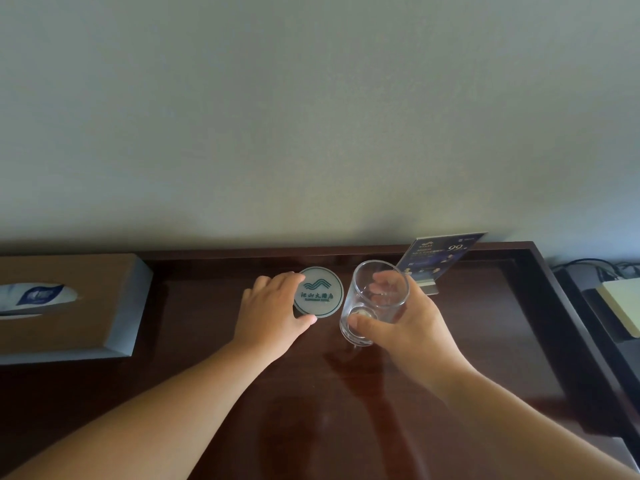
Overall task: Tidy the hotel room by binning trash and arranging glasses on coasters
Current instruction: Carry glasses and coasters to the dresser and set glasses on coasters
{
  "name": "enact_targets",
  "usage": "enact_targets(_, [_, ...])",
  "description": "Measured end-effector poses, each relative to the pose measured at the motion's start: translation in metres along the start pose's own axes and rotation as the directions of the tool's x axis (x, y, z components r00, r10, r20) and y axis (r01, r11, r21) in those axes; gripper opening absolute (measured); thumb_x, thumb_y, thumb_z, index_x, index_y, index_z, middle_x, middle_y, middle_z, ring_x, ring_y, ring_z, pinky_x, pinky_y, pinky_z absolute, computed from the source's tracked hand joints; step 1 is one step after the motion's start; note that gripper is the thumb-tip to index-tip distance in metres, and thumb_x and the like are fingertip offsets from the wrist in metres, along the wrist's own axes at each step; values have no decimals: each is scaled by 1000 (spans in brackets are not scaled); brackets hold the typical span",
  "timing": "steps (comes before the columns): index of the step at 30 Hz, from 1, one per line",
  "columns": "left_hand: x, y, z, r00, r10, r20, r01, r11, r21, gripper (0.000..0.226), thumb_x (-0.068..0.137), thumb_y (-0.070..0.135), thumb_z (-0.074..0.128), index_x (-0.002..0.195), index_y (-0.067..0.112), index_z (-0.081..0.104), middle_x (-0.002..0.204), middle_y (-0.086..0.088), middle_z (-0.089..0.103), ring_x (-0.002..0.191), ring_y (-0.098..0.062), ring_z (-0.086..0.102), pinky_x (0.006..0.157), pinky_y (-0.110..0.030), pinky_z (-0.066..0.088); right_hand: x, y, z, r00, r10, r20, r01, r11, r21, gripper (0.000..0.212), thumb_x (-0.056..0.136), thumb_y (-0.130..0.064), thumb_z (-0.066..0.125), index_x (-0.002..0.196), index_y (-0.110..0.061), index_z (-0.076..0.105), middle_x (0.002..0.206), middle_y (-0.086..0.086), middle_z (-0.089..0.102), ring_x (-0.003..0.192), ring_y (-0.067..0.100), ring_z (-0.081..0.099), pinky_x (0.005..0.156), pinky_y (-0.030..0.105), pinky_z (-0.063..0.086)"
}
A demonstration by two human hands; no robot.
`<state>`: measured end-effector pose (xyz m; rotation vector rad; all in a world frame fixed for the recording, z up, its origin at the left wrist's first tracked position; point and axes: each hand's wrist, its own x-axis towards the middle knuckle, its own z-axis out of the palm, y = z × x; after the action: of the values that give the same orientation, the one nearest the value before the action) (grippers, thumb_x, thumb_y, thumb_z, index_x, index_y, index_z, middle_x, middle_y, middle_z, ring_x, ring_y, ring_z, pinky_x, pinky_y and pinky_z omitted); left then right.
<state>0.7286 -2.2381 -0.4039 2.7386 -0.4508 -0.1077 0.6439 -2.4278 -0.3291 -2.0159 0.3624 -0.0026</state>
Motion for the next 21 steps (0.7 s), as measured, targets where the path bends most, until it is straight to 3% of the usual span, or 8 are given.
enact_targets(3, [-6,-9,-6,1000,-12,6,12,999,-49,63,76,50,66,133,33,44,134,15,50,117,-18,44,88,-34,36,8,-3,8,1000,-16,15,16,1000,2,68,48,-59,77,110,-48,51,103,-34,59,93,-9,60,80,20,48])
enact_targets(8, [-15,-23,-16,1000,-8,23,11,991,-130,61,81,43,65,136,31,42,137,16,47,124,-13,41,99,-30,35,30,-8,27,997,-64,33,65,998,-19,60,51,-57,77,104,-53,48,111,-21,56,99,-5,57,82,23,48])
enact_targets(11, [-18,-26,-19,1000,4,18,-1,987,-163,60,82,40,66,136,30,44,136,17,48,126,-10,40,100,-27,35,45,-8,39,995,-72,64,73,997,-24,58,52,-57,76,101,-57,45,114,-24,51,102,-8,53,80,15,44])
enact_targets(17, [-22,-30,-23,1000,4,18,0,984,-179,56,83,36,65,135,30,45,135,17,49,125,-10,40,102,-27,36,69,-1,53,993,-65,100,73,994,-85,75,48,-64,72,115,-49,44,111,-25,49,100,-6,52,76,15,41])
enact_targets(21, [-20,-31,-21,1000,-3,2,4,984,-179,55,83,34,66,134,30,47,133,16,51,122,-11,42,99,-25,35,75,5,56,993,-65,103,73,994,-76,74,47,-64,73,114,-50,45,111,-24,51,100,-8,52,76,13,40])
